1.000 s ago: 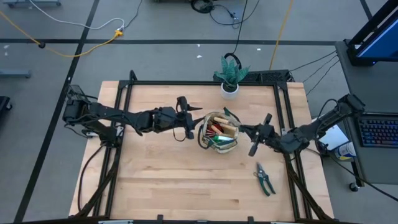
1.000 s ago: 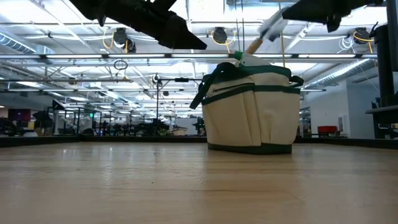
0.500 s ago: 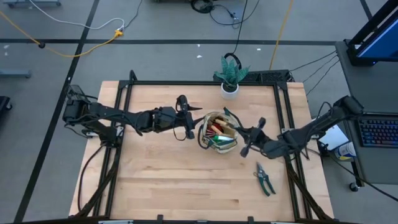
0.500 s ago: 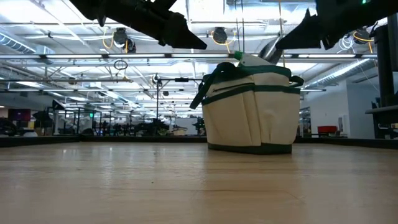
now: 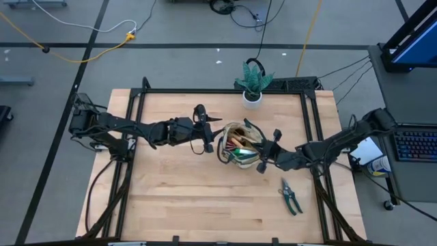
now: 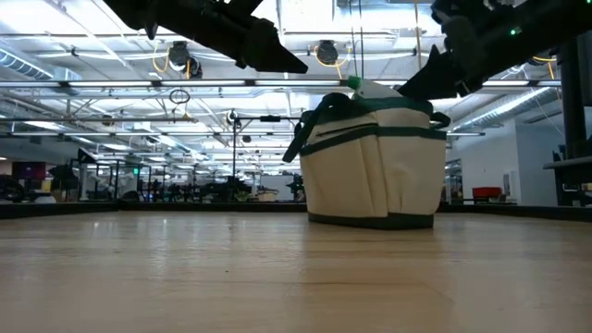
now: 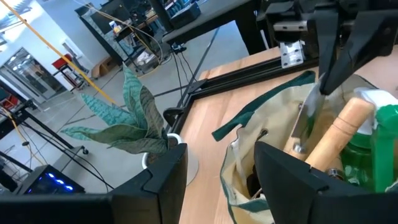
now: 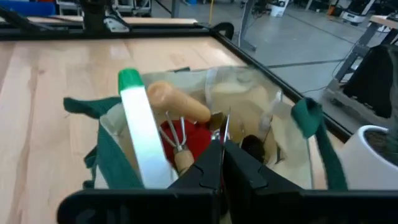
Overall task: Pick & Place Garden tools in Gardening bag
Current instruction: Put the brown trowel into the gardening bag, then put the green shear scissors into the gardening bag
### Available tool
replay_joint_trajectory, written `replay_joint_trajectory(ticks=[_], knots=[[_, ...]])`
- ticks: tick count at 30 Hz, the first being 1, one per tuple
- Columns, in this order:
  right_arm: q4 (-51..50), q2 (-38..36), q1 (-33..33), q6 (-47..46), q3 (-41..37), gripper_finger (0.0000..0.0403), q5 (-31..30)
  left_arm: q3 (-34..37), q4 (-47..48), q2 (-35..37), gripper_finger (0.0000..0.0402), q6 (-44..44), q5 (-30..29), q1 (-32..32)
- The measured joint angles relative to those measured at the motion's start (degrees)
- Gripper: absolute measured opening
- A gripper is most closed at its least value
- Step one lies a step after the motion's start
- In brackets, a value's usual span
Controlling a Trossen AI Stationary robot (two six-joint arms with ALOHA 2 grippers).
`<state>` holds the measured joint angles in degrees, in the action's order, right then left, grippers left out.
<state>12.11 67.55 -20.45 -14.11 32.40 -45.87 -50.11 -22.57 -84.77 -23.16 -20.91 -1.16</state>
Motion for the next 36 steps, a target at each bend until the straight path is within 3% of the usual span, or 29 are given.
replay_joint_trajectory(ticks=[11, 18, 27, 36], knots=[[-0.3, 0.5, 3.0, -0.2, 0.0, 0.0006, 10.2, 0.0, 0.1, 0.0, 0.0188, 0.2, 0.0, 0.0], [-0.5, 0.6, 3.7, 0.2, 0.0, 0.0043, 10.3, 0.0, 0.1, 0.0, 0.0188, 0.1, 0.0, 0.0], [-0.2, 0.3, 3.6, 1.5, 0.0, 0.0121, 10.1, 0.0, 0.1, 0.0, 0.0189, 0.0, 0.0, 0.0], [-0.4, -5.7, 3.6, 2.0, 0.0, 0.0165, 10.1, 0.0, 0.6, 0.0, 0.0188, 0.0, 0.0, 0.0]])
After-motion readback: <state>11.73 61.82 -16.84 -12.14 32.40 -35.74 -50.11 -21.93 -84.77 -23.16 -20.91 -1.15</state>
